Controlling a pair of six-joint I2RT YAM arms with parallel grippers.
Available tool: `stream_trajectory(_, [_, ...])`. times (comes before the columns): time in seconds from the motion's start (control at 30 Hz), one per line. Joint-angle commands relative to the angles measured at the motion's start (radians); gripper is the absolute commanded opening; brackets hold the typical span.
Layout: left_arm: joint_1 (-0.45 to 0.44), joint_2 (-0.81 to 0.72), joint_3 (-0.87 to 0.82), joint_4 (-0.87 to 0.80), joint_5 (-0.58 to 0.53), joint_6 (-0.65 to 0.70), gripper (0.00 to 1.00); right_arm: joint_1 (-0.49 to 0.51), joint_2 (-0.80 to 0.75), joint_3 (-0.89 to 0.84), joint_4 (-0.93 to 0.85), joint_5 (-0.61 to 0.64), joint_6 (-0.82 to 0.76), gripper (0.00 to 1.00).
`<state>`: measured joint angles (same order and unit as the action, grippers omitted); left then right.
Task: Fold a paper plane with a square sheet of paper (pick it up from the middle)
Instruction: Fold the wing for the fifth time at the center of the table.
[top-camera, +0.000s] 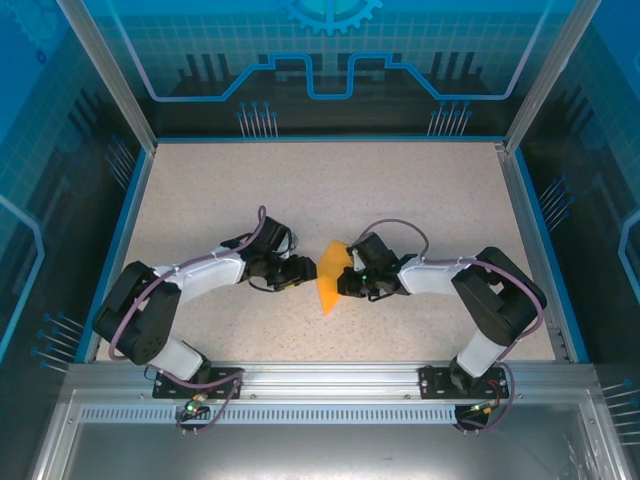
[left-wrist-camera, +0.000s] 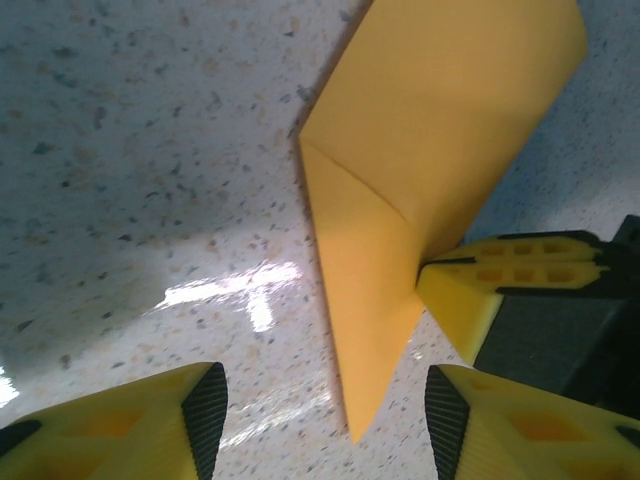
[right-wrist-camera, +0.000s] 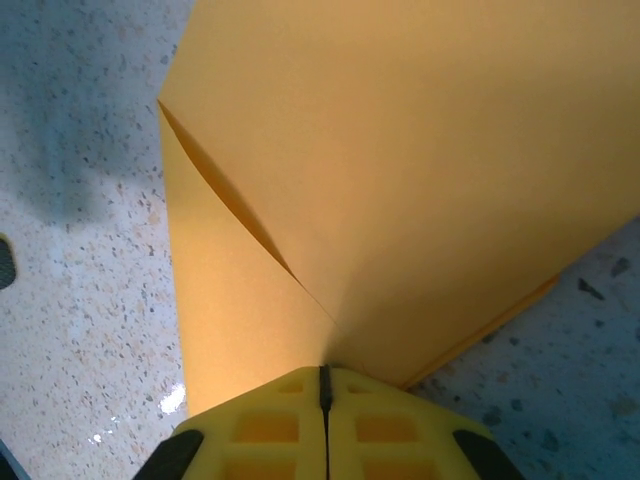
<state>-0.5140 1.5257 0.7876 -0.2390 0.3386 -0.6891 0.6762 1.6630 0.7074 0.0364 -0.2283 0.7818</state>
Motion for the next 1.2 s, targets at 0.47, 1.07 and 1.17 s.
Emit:
stream_trajectory(0.47, [-0.074, 0.136, -0.012, 0.230, -0.053, -0.181, 0.55, -0.045, 0.016, -0.173, 0.168, -0.050, 0.022, 0.00])
stream_trajectory(1.07, [-0.094, 0.104, -0.034, 0.300, -0.123, -0.239, 0.47, -0.077, 0.038, -0.203, 0.213, -0.093, 0.010, 0.00])
stream_trajectory(1.17, [-0.093, 0.098, -0.034, 0.297, -0.119, -0.228, 0.43, -0.077, 0.038, -0.200, 0.213, -0.094, 0.009, 0.00])
